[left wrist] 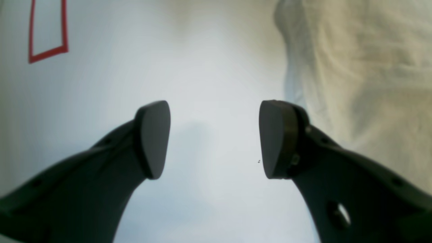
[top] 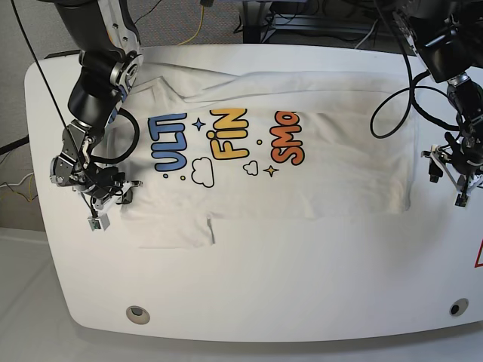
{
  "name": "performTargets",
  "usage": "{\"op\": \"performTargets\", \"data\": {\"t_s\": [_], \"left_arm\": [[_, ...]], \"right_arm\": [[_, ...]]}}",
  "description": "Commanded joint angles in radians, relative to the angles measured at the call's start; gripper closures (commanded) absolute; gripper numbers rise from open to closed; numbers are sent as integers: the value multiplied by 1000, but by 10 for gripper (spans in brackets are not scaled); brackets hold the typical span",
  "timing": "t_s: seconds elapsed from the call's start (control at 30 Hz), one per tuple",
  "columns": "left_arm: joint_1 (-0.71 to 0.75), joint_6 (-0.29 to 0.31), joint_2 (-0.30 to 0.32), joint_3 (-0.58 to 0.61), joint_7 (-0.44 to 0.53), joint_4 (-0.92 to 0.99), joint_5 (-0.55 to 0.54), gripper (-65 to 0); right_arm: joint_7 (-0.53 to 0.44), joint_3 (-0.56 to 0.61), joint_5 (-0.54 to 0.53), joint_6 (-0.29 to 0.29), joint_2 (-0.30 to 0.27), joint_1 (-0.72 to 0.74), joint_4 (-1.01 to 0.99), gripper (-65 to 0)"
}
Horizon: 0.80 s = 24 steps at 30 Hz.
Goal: Fold the T-shirt properly
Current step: 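Move both open grippers over the shirt's side edge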
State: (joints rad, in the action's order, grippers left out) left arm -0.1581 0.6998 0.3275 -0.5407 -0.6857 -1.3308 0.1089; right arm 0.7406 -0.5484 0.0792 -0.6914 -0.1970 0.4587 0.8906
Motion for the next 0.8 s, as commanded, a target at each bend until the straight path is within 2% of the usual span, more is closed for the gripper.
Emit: {"op": "performTargets", "data": {"t_s": [0.0,0.33,0.77], "left_arm": [[-19,-2,-11,-2,31,-8,-10,-393],[-87,-2,-41,-6,27,-6,-10,-393],[-137,-2,-44,-14,13,46,-13,-393]], "right_arm": [[56,4,31,-7,-5,2,-4,-59],[58,6,31,-7,-9,2,-6,-59],[60,6,31,-7,-11,2,-8,-59]]}}
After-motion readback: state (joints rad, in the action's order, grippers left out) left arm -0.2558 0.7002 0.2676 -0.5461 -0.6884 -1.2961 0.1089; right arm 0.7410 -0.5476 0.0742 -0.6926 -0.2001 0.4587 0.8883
